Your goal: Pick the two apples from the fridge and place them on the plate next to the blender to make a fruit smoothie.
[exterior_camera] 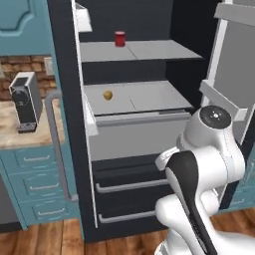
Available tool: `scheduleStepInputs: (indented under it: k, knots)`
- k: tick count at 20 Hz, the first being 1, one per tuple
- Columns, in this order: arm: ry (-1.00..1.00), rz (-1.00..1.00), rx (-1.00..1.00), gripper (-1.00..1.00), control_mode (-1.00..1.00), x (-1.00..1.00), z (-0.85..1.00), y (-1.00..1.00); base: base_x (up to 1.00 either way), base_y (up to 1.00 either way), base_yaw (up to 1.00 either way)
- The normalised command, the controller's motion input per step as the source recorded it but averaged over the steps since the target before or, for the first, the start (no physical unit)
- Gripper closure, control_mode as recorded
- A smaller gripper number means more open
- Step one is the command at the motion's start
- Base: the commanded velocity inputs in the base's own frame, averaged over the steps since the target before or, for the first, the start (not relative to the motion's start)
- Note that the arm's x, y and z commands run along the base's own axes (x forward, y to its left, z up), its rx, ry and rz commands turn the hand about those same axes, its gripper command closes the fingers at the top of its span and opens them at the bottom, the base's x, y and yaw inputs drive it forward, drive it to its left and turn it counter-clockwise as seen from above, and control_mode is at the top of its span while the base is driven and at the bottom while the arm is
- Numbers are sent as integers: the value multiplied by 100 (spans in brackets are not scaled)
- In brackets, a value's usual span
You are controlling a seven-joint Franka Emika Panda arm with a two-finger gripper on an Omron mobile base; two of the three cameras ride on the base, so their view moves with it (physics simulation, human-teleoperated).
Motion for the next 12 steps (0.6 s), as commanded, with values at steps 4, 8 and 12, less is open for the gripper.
scheduleStepInputs:
  k: [4, 8, 12]
  knots:
    - [0, 0, 0, -100, 100, 0, 0, 0, 18, 9, -29]
    - [0, 0, 0, -100, 100, 0, 0, 0, 27, 25, -27]
    - [0, 0, 0, -100, 100, 0, 0, 0, 32, 17, -12]
